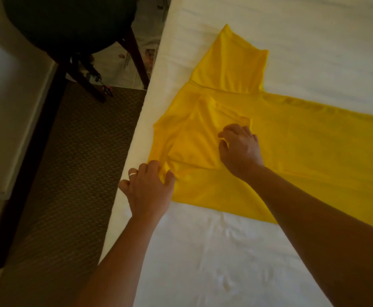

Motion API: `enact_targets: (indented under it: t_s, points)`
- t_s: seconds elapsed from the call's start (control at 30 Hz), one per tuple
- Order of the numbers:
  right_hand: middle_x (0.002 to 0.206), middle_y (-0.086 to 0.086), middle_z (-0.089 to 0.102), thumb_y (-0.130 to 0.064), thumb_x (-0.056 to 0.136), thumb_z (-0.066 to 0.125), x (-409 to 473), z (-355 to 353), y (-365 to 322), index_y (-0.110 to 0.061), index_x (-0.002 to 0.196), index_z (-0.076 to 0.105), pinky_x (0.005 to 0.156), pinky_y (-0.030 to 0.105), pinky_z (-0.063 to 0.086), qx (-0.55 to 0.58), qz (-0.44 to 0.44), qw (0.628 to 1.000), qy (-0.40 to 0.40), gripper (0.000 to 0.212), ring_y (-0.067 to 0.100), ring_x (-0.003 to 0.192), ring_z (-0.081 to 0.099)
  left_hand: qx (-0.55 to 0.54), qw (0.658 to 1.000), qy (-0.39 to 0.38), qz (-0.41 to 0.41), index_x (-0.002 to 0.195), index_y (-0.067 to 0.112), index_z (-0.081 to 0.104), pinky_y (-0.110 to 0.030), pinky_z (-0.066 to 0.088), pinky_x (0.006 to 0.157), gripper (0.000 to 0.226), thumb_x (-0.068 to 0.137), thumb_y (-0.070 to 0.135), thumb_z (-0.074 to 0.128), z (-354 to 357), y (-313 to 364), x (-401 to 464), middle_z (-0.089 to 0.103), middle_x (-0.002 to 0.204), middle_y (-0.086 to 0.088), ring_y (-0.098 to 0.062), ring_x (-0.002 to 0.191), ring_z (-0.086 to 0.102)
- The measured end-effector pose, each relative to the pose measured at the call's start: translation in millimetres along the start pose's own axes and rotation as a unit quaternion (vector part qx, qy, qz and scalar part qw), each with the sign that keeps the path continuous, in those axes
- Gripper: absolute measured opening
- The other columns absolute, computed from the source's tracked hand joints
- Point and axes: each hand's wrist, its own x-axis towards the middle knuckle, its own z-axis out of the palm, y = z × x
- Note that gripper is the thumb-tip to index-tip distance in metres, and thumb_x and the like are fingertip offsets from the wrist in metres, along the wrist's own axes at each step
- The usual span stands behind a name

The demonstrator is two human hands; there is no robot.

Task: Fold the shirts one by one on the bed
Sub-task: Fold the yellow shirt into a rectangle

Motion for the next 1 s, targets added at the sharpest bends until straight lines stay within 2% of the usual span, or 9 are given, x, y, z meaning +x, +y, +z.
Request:
enact_targets:
  t_s: [0.1, 0.2, 0.3, 0.43, 0.53, 0.63, 0.7, 0.8, 1.0]
  points:
    - [0.131, 0.006, 0.064, -0.024, 0.088, 0.047, 13.1, 9.6, -25.3, -0.018, 0.117, 0.071, 0.091, 0.048, 0.043, -0.01, -0.08, 0.996, -0.038, 0.038, 0.038, 0.116, 0.056, -0.017, 1.0, -0.013, 0.0, 0.111, 0.026, 0.063, -0.046, 0.026, 0.089, 0.034, 0.092, 0.05, 0.048, -2.9, -10.5, -4.7, 0.067, 0.105, 0.0, -0.03, 0.103, 0.052]
    - [0.162, 0.004, 0.032, -0.035, 0.101, 0.044, 29.5, 23.1, -36.2, -0.026, 0.146, 0.049, 0.109, 0.049, 0.031, -0.064, -0.075, 0.991, -0.086, 0.046, 0.03, 0.145, 0.031, -0.031, 0.999, -0.032, 0.018, 0.115, 0.028, 0.063, -0.045, 0.023, 0.089, 0.033, 0.092, 0.051, 0.058, -4.4, -20.4, -7.2, 0.069, 0.106, 0.004, -0.027, 0.104, 0.052]
    - [0.169, 0.0, 0.011, -0.043, 0.105, 0.037, 39.1, 28.8, -34.2, -0.033, 0.155, 0.032, 0.115, 0.05, 0.022, -0.083, -0.032, 0.992, -0.093, 0.052, 0.024, 0.152, 0.014, -0.035, 0.998, -0.045, 0.026, 0.115, 0.032, 0.064, -0.044, 0.021, 0.088, 0.034, 0.092, 0.056, 0.06, -8.5, -28.0, -7.0, 0.07, 0.099, 0.008, -0.027, 0.106, 0.053]
    - [0.169, 0.001, 0.009, -0.044, 0.105, 0.034, 48.1, 26.2, -34.6, -0.03, 0.156, 0.027, 0.114, 0.054, 0.022, -0.094, 0.0, 0.991, -0.097, 0.053, 0.027, 0.152, 0.014, -0.063, 0.998, -0.021, -0.008, 0.099, 0.034, 0.064, -0.036, 0.012, 0.08, 0.012, 0.096, 0.045, 0.062, -10.9, -44.6, -7.2, 0.056, 0.075, 0.013, -0.021, 0.096, 0.052]
    - [0.168, 0.005, 0.013, -0.043, 0.104, 0.038, 52.9, 25.2, -41.9, -0.027, 0.154, 0.033, 0.114, 0.054, 0.024, -0.098, -0.007, 0.992, -0.077, 0.052, 0.031, 0.151, 0.018, -0.072, 0.997, -0.001, -0.034, 0.092, 0.034, 0.062, -0.036, 0.014, 0.08, 0.006, 0.094, 0.036, 0.067, -7.9, -45.9, -9.0, 0.054, 0.074, 0.015, -0.02, 0.088, 0.054]
    - [0.164, 0.009, 0.024, -0.035, 0.101, 0.046, 57.8, 25.4, -43.3, -0.022, 0.147, 0.043, 0.11, 0.052, 0.029, -0.115, -0.02, 0.992, -0.055, 0.047, 0.033, 0.146, 0.027, -0.004, 0.997, 0.079, 0.009, 0.104, 0.024, 0.064, -0.042, 0.029, 0.08, 0.019, 0.086, 0.023, 0.072, -1.5, -34.6, -17.1, 0.062, 0.09, 0.002, -0.028, 0.087, 0.059]
    - [0.159, 0.012, 0.034, -0.026, 0.096, 0.051, 62.5, 23.9, -41.5, -0.018, 0.139, 0.051, 0.103, 0.052, 0.035, -0.14, -0.048, 0.989, -0.026, 0.043, 0.036, 0.139, 0.036, 0.016, 0.991, 0.097, 0.093, 0.121, 0.018, 0.063, -0.047, 0.036, 0.084, 0.036, 0.088, 0.03, 0.066, 6.1, -22.8, -22.0, 0.064, 0.115, -0.006, -0.032, 0.102, 0.06]
    - [0.158, 0.012, 0.036, -0.015, 0.092, 0.053, 71.9, 19.2, -40.0, -0.016, 0.14, 0.051, 0.101, 0.053, 0.035, -0.193, -0.1, 0.976, -0.021, 0.048, 0.038, 0.137, 0.037, 0.038, 0.981, 0.038, 0.186, 0.142, 0.019, 0.054, -0.052, 0.037, 0.097, 0.054, 0.095, 0.045, 0.053, 24.4, -13.2, -22.2, 0.054, 0.146, -0.009, -0.033, 0.129, 0.052]
    - [0.158, 0.008, 0.031, -0.014, 0.092, 0.053, 89.3, 9.5, -36.8, -0.025, 0.147, 0.038, 0.107, 0.051, 0.028, -0.285, -0.139, 0.947, -0.051, 0.058, 0.035, 0.142, 0.028, 0.068, 0.982, -0.004, 0.174, 0.16, 0.018, 0.029, -0.052, 0.024, 0.114, 0.069, 0.102, 0.054, 0.037, 54.3, -24.0, -23.6, 0.023, 0.168, -0.006, -0.029, 0.149, 0.033]
